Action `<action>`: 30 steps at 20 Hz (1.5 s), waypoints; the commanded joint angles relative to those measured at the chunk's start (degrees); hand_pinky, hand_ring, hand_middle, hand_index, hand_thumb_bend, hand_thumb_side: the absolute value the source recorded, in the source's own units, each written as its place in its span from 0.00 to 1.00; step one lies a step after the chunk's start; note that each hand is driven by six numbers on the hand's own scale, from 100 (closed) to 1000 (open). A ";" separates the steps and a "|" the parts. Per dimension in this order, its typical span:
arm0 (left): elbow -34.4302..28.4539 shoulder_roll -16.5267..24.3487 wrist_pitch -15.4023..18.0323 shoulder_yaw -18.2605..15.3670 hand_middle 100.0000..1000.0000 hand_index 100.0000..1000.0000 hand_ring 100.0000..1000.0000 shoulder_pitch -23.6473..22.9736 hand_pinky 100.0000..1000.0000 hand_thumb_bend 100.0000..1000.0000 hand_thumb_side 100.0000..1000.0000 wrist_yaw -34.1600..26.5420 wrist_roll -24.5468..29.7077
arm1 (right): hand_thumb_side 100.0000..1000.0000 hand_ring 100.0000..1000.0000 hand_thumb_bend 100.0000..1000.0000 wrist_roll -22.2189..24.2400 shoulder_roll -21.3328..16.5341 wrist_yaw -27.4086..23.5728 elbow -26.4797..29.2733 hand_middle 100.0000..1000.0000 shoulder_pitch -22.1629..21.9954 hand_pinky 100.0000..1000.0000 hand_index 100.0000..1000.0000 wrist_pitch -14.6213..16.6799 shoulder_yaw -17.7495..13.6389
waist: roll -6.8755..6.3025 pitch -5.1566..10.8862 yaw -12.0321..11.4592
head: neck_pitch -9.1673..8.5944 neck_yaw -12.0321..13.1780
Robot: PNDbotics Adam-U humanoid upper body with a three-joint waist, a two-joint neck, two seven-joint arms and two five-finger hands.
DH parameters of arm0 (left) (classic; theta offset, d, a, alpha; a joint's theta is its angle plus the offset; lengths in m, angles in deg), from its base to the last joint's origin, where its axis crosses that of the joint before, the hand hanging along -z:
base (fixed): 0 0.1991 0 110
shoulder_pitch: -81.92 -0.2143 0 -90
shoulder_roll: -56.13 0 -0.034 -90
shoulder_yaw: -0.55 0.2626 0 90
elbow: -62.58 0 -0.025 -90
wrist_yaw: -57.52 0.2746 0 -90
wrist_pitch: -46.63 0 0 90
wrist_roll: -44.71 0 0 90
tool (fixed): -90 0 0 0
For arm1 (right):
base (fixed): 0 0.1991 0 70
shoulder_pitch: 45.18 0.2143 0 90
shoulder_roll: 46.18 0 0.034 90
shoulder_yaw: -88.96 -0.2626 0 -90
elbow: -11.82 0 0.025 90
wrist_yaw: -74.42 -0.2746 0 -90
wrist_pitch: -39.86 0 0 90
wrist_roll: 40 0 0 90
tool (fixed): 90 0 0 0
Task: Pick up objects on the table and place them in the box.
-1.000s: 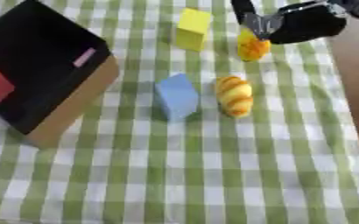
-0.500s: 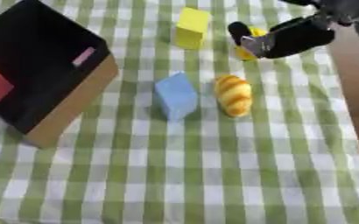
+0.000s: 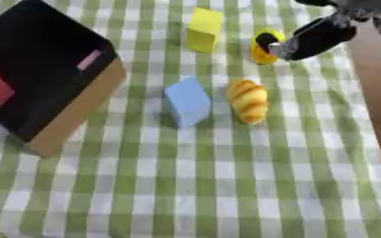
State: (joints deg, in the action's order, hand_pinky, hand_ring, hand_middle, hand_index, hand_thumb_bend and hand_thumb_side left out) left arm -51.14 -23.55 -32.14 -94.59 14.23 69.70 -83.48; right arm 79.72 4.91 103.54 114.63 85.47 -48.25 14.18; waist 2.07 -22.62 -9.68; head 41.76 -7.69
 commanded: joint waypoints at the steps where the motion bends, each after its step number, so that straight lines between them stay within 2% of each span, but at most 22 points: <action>1: -0.88 1.71 0.00 -0.20 0.72 0.80 0.76 0.86 0.76 0.33 0.67 -0.26 0.09 | 0.25 0.85 0.15 0.66 -0.55 1.49 -2.90 0.81 1.84 0.86 0.90 0.62 -0.09 | -0.22 0.95 -0.02 | -0.09 -0.14; 8: -0.88 1.73 0.10 -0.10 0.72 0.80 0.76 1.17 0.76 0.32 0.67 -0.28 0.16 | 0.32 0.85 0.11 0.83 1.40 2.14 -9.15 0.81 4.16 0.86 0.90 2.49 0.72 | -0.46 0.18 -0.22 | -1.05 -0.25; 15: -0.88 1.46 0.07 -0.04 0.72 0.79 0.76 1.21 0.76 0.32 0.68 -0.37 0.16 | 0.34 0.85 0.10 0.67 3.12 2.96 -14.54 0.81 5.40 0.86 0.91 3.46 0.64 | -0.75 -0.62 -0.49 | -4.57 -0.79; 19: -0.88 1.30 0.05 -0.03 0.72 0.79 0.76 1.11 0.76 0.32 0.68 -0.39 0.12 | 0.34 0.85 0.10 0.16 3.89 3.80 -17.53 0.81 5.85 0.86 0.91 4.11 0.47 | -0.84 -0.91 -0.66 | -5.80 -1.53; 22: -0.88 1.21 0.01 -0.04 0.72 0.79 0.76 0.96 0.76 0.31 0.68 -0.41 0.07 | 0.34 0.85 0.12 0.15 4.20 4.77 -19.12 0.81 5.86 0.86 0.91 4.74 0.41 | -0.89 -1.06 -0.77 | -6.16 -1.87; 30: -0.88 0.99 0.00 0.14 0.72 0.79 0.76 0.93 0.76 0.31 0.68 -0.53 0.21 | 0.35 0.86 0.13 -0.10 5.79 7.10 -24.03 0.82 6.42 0.86 0.91 5.35 0.33 | -1.06 -1.27 -1.17 | -5.74 -2.10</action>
State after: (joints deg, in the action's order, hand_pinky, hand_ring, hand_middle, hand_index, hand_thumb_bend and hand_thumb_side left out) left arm -51.14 -23.65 -32.10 -94.23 14.69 69.40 -83.43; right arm 79.69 11.73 109.94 91.08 90.83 -43.14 15.52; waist 1.20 -25.06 -10.76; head 36.25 -9.67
